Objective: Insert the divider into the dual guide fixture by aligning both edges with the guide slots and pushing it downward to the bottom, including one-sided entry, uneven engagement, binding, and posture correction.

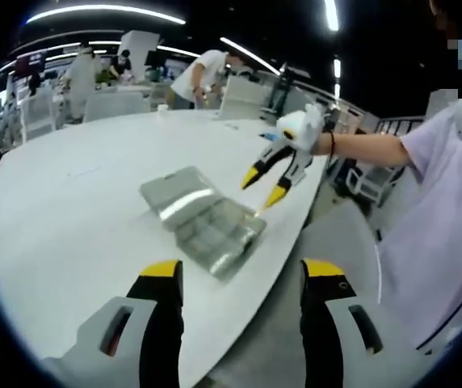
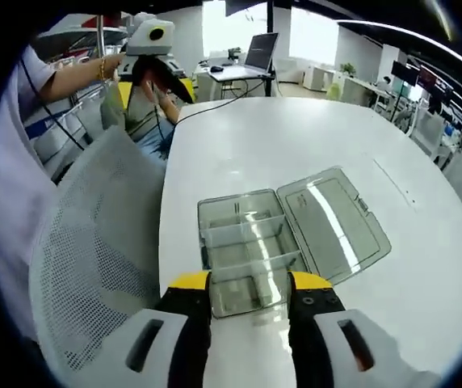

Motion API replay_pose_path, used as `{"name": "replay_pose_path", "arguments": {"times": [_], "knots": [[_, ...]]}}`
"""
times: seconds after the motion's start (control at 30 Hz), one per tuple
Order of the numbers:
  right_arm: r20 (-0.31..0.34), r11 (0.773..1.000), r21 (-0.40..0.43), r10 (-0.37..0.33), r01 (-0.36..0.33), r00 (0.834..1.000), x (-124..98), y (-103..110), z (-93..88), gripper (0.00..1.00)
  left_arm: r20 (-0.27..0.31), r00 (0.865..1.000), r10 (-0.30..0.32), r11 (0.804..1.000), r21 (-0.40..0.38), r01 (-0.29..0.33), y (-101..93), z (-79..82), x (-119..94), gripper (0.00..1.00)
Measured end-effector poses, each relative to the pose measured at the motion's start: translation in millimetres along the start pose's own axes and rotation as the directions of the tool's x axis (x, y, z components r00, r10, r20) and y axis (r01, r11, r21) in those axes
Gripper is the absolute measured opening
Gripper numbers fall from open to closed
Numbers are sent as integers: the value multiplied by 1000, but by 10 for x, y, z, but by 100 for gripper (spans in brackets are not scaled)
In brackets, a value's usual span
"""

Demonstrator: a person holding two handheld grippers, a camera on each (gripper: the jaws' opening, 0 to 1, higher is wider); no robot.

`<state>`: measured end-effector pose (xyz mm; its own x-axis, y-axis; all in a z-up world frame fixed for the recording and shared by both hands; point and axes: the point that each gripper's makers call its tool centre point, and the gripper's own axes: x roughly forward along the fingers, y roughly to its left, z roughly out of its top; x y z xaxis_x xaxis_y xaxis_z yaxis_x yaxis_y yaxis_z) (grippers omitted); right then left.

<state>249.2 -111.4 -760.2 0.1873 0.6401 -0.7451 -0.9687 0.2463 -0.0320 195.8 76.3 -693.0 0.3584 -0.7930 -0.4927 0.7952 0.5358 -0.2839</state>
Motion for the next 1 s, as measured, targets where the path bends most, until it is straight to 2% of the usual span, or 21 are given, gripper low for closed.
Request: {"name": "replay_pose_path", "arguments": {"times": [0.37,0.6,0.8,1.0], "knots": [[43,998,15,-66,65,997,-253,284,162,41,-2,1000,-8,1000,10,8,106,-123,-149,57],[52,996,9,-90,90,995,-297,473,272,43,-12,1000,-18,1000,3,19,151,-245,-216,57],[88,994,11,-107,107,990,-351,680,450,44,-13,1000,-28,1000,4,28,188,-305,-315,57],[121,993,20,-121,119,985,-290,844,604,45,-23,999,-28,1000,-4,27,264,-393,-398,57]]}}
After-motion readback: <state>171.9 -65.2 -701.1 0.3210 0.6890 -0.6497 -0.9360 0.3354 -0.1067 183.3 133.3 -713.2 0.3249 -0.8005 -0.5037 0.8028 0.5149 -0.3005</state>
